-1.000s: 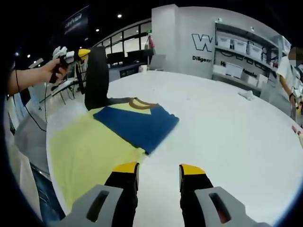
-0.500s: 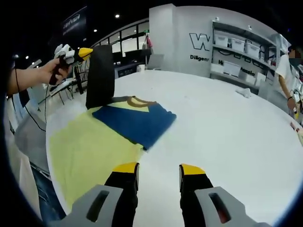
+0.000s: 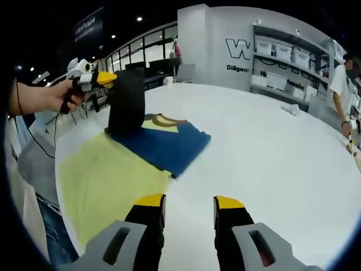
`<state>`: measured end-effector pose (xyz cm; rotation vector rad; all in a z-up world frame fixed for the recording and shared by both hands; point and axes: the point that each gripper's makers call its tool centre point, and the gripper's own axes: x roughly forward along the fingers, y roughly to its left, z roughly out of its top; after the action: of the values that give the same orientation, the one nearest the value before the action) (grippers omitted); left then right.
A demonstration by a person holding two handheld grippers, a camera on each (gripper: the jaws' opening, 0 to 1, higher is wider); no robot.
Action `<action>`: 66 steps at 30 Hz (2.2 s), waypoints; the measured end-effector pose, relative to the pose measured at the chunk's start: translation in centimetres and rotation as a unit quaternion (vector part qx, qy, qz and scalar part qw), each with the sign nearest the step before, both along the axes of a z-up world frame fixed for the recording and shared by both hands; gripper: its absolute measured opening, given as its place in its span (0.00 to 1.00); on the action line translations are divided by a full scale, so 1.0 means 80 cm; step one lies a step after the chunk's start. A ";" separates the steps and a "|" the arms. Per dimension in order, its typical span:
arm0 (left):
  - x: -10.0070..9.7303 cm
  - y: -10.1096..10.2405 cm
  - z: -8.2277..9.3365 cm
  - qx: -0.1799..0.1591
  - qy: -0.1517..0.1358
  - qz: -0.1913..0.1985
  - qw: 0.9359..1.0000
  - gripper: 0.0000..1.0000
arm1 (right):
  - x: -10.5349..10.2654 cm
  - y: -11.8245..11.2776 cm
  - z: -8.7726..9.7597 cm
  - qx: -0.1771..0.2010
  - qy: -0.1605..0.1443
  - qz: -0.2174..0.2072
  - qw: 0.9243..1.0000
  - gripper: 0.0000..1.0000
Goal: Fold the garment on the visible template until the final outline fits inside the template.
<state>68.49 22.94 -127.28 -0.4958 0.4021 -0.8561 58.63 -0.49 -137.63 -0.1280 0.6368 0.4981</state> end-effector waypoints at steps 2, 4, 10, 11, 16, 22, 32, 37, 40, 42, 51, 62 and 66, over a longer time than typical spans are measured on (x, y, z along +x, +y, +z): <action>-0.001 -0.006 -0.007 0.002 0.000 0.001 1.000 0.02 | 0.000 0.000 0.000 0.000 0.000 -0.001 1.000 0.28; -0.001 -0.013 -0.013 0.003 0.003 0.002 1.000 0.02 | -0.001 0.000 -0.001 -0.001 0.001 -0.001 1.000 0.28; -0.001 -0.030 -0.032 0.008 0.012 -0.001 1.000 0.02 | -0.002 0.000 -0.002 0.000 0.003 -0.001 1.000 0.28; -0.001 -0.035 -0.037 0.008 0.015 -0.003 1.000 0.02 | -0.001 -0.001 -0.003 0.000 0.003 -0.001 1.000 0.28; -0.003 -0.053 -0.054 0.014 0.027 -0.010 0.999 0.02 | -0.002 -0.003 -0.004 -0.001 0.004 -0.003 1.000 0.28; -0.009 -0.077 -0.071 0.021 0.039 -0.024 0.999 0.02 | 0.000 -0.005 -0.004 -0.001 0.005 -0.004 1.000 0.28; -0.026 -0.106 -0.103 0.043 0.064 -0.044 0.996 0.02 | 0.003 -0.008 -0.003 -0.002 0.004 -0.003 1.000 0.28; -0.033 -0.115 -0.112 0.047 0.070 -0.049 0.995 0.02 | 0.001 -0.009 -0.003 -0.004 0.005 -0.004 1.000 0.28; -0.038 -0.120 -0.113 0.046 0.073 -0.054 0.995 0.02 | 0.000 -0.009 -0.004 -0.004 0.007 -0.004 1.000 0.28; -0.040 -0.121 -0.113 0.044 0.074 -0.055 0.995 0.02 | 0.000 -0.009 -0.005 -0.003 0.007 -0.004 1.000 0.28; -0.053 -0.125 -0.111 0.045 0.073 -0.073 0.994 0.05 | 0.000 -0.003 -0.007 -0.001 0.006 -0.001 1.000 0.27; -0.055 -0.113 -0.108 0.055 0.064 -0.073 0.994 0.07 | 0.000 0.008 -0.007 0.001 0.006 0.008 1.000 0.28; -0.060 -0.105 -0.107 0.066 0.056 -0.080 0.993 0.08 | 0.001 0.012 -0.007 0.001 0.005 0.012 1.000 0.27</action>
<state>63.69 14.50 -135.85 -0.3948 0.6037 -0.9512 58.71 0.50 -138.22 -0.1311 0.6454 0.5240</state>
